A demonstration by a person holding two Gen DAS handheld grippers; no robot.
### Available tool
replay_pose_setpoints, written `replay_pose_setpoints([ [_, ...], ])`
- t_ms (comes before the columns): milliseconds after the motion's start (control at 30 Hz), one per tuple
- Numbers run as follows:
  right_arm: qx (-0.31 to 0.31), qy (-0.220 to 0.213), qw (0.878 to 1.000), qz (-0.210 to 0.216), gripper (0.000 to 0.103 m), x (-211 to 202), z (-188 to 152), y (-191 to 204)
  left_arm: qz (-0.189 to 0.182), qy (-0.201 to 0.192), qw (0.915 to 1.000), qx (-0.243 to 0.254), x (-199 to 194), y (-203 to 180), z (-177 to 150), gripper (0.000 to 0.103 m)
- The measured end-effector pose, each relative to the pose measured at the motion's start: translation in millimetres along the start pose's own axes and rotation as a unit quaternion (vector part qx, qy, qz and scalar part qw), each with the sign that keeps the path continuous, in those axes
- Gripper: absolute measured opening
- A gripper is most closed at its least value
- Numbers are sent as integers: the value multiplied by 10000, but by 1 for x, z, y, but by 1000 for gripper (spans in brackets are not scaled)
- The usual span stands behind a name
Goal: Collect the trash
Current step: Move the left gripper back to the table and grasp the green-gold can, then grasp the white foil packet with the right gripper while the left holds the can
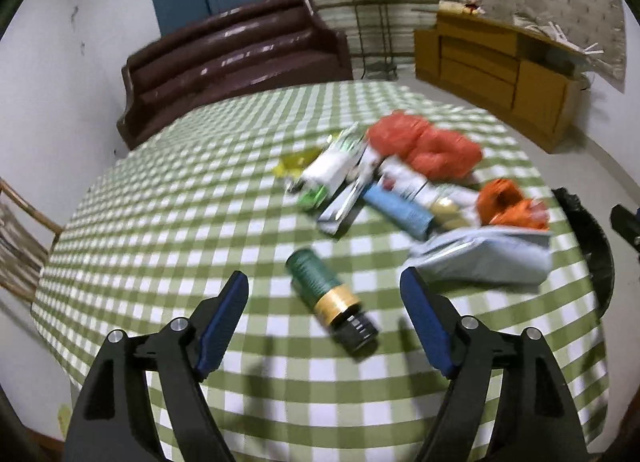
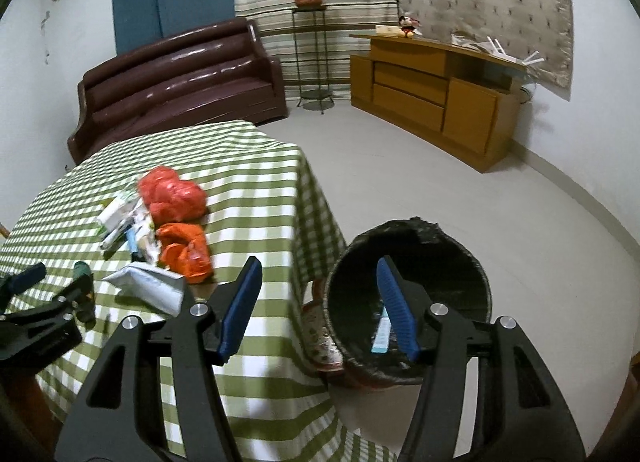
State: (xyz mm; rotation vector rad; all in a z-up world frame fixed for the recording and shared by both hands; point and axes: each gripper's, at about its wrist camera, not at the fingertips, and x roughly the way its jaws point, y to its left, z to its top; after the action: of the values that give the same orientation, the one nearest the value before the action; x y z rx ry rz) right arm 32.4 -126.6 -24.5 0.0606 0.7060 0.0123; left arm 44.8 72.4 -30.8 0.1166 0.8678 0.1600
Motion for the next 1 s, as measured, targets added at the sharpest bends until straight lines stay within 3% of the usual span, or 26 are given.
replay_pose_setpoints([
  [333, -157, 138, 9996, 181, 59, 3, -6, 26, -500, 465, 9973, -264, 23, 17, -12, 75],
  [500, -179, 212, 9993, 252, 59, 8, -8, 33, -805, 398, 9957, -227, 22, 23, -14, 54],
  [633, -199, 248, 9990, 300, 59, 11, -8, 38, -859, 291, 9959, -69, 20, 26, -14, 28],
  [1000, -358, 352, 9970, 594, 59, 17, -9, 64, -965, 293, 9948, -124, 16, 47, -18, 27],
])
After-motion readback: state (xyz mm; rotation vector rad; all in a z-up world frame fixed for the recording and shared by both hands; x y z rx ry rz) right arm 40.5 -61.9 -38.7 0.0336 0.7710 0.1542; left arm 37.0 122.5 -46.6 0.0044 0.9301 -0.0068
